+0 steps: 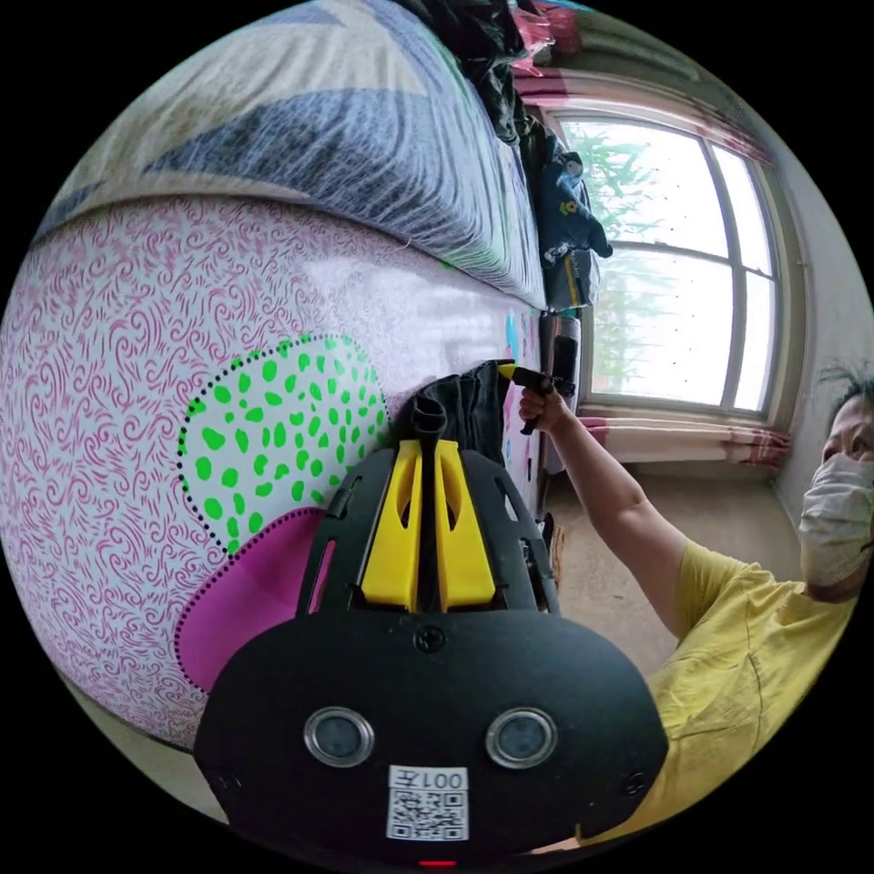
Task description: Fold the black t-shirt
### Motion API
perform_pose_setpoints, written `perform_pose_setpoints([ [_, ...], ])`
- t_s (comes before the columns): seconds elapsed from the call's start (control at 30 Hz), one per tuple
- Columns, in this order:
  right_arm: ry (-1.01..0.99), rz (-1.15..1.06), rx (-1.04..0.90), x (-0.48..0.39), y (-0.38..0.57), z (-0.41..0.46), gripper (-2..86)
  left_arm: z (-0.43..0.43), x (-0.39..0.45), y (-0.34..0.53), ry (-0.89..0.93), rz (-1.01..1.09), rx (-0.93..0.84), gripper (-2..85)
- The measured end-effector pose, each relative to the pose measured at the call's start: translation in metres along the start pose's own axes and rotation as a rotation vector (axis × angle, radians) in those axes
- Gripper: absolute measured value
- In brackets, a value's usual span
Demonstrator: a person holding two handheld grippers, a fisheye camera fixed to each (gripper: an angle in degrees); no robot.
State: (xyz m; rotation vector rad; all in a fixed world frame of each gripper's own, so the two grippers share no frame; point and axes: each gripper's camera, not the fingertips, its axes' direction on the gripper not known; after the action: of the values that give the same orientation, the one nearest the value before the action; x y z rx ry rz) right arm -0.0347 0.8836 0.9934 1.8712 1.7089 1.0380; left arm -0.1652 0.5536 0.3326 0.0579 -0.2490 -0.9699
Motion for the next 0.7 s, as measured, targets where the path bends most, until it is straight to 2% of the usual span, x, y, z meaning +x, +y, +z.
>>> perform_pose_setpoints([
  [0.17,0.078,-0.035,0.09,-0.029,-0.002,-0.021,1.7,-0.008,0.019,-0.001,-0.032,0.105,0.038,-1.0],
  [0.37,0.145,-0.091,0.176,-0.072,0.002,-0.044,1.7,-0.011,0.063,-0.008,-0.093,0.336,0.072,-0.9],
  [0.7,0.051,-0.173,0.106,-0.154,0.085,-0.04,2.0,0.022,0.148,0.099,-0.039,0.71,-0.039,-0.9],
])
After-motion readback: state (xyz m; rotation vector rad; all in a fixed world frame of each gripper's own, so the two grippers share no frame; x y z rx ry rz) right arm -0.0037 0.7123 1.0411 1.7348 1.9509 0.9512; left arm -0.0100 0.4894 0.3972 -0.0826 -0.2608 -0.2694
